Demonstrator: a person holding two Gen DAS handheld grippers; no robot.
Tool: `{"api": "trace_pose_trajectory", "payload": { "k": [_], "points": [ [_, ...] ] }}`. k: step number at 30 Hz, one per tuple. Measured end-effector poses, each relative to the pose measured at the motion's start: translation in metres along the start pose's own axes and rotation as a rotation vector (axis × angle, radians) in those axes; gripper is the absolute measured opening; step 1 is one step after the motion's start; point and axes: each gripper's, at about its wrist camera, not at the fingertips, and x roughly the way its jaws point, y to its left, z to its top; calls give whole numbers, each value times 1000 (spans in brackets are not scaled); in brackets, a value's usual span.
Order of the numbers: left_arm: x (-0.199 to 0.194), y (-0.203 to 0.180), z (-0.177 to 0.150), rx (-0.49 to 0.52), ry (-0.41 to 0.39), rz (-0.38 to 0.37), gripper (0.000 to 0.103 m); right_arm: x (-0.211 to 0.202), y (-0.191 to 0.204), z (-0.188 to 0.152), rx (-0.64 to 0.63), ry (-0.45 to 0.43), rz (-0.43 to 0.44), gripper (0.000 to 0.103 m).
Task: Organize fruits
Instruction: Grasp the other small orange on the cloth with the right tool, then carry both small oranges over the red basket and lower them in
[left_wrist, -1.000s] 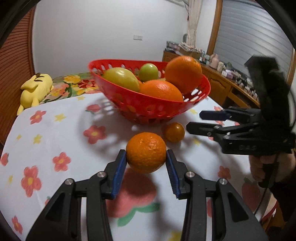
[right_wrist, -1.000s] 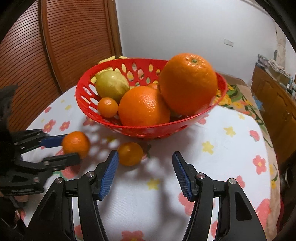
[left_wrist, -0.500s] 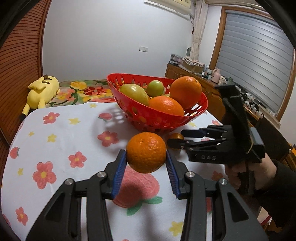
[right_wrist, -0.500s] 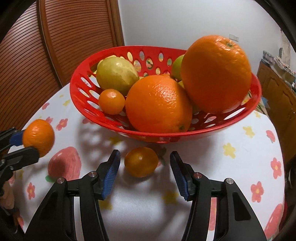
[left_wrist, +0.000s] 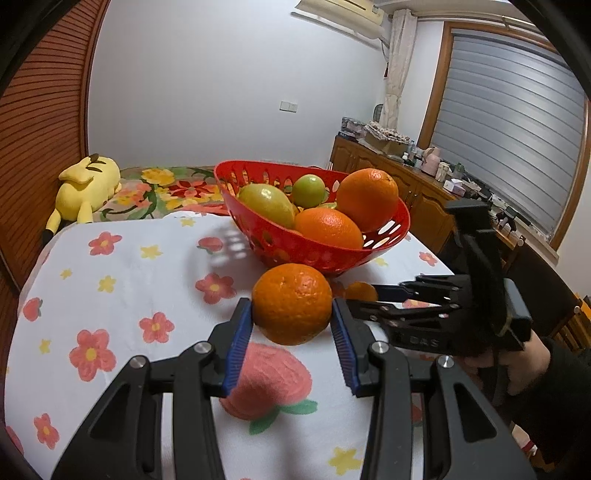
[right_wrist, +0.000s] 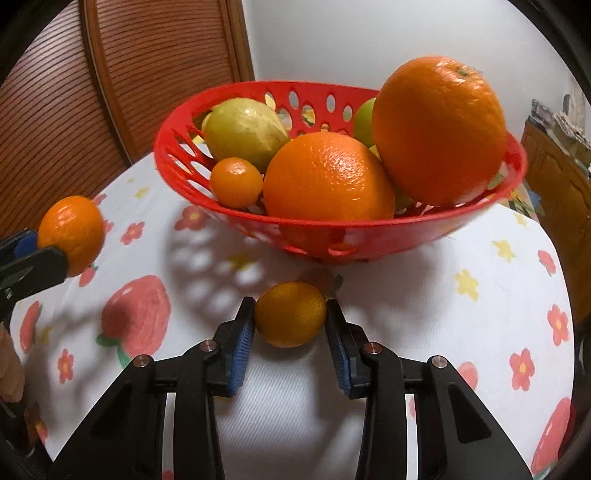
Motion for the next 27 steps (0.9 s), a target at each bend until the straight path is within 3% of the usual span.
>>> {"api": "trace_pose_trajectory", "payload": {
  "k": [14, 27],
  "points": [
    [-3, -9, 20, 20, -31, -14, 41, -67, 14, 0, -26, -145, 31, 37],
    [7, -14, 41, 29, -36, -26, 41, -66, 4, 31, -46, -194, -57, 38]
  ]
}}
